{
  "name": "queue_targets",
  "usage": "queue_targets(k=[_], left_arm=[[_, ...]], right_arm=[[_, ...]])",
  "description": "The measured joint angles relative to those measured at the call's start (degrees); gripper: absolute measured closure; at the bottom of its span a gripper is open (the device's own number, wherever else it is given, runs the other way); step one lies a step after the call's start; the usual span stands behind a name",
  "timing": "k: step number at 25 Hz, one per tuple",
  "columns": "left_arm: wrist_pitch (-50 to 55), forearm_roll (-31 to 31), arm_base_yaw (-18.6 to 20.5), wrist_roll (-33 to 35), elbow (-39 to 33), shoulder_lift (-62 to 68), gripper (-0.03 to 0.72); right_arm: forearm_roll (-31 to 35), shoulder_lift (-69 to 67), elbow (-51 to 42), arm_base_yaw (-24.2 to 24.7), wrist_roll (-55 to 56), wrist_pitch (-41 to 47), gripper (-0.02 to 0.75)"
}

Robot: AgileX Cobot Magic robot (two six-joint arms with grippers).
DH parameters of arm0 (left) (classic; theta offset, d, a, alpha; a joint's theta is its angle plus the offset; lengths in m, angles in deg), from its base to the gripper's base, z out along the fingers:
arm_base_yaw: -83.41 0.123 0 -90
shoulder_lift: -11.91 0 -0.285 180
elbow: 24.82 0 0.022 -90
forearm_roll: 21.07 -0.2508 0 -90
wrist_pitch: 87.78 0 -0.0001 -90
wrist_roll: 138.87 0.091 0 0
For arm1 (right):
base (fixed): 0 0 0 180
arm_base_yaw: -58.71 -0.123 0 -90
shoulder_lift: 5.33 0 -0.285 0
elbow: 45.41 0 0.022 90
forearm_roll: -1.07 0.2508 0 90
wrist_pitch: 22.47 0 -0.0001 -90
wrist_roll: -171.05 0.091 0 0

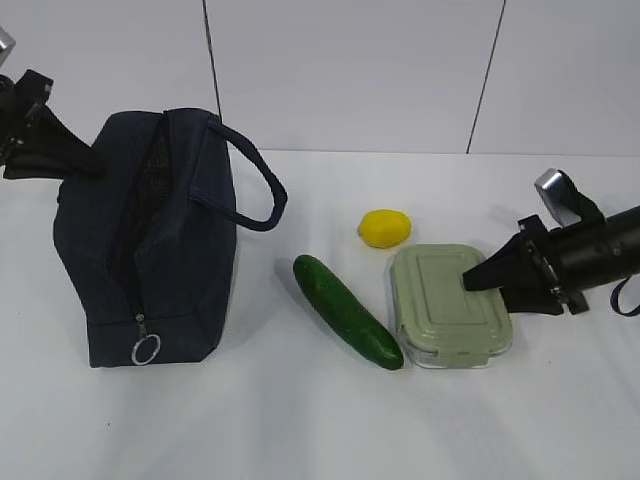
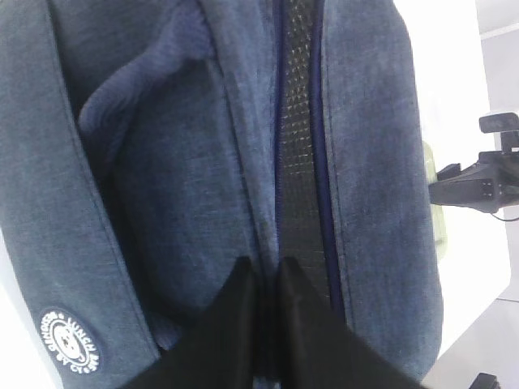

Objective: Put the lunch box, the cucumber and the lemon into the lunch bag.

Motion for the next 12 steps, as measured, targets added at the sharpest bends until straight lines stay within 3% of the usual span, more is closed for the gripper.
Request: queue_targets(k=[12], left_arm=[[0.4, 0.8, 0.0, -3.2, 0.0, 0.0, 0.676]], right_arm=[[1.0, 11.2, 0.0, 0.0, 2.6, 0.1, 0.360]])
